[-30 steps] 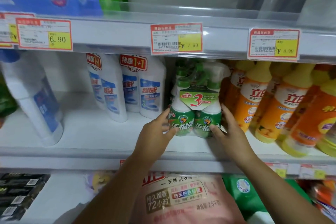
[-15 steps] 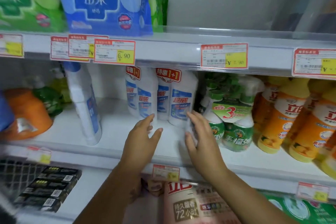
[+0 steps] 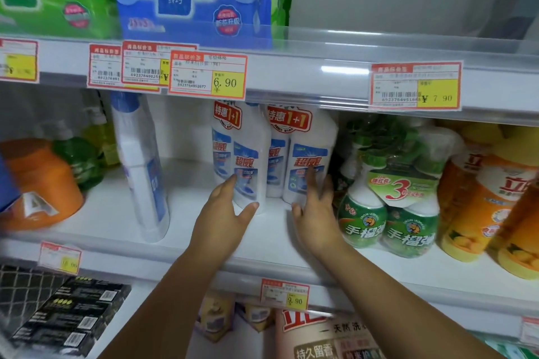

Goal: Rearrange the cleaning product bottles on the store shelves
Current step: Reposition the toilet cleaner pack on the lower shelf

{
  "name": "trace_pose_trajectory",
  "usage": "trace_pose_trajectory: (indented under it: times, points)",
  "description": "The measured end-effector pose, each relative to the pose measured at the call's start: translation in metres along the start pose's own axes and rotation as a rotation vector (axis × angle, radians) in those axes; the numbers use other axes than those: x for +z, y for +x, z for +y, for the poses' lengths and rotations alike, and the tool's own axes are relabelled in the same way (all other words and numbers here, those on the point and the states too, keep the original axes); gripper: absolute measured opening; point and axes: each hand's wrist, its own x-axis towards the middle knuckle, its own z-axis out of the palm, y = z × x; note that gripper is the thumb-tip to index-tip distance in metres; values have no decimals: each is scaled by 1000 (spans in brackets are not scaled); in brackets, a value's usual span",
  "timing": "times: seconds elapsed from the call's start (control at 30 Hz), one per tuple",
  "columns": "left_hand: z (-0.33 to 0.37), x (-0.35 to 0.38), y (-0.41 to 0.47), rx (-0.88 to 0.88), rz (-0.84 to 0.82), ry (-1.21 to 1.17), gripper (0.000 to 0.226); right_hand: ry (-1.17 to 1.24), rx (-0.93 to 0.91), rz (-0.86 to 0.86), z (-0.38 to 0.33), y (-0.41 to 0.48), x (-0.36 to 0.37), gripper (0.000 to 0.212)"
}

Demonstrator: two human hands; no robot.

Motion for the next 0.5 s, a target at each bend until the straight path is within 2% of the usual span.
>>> trace_pose_trajectory:
  times: [0.17, 0.5]
  points:
    - [6, 7, 4, 0, 1, -18, 71, -84, -76, 1, 10, 18, 10, 79]
    - [-2, 2, 1, 1, 3, -25, 71, -163, -70, 53, 20, 33, 20, 87]
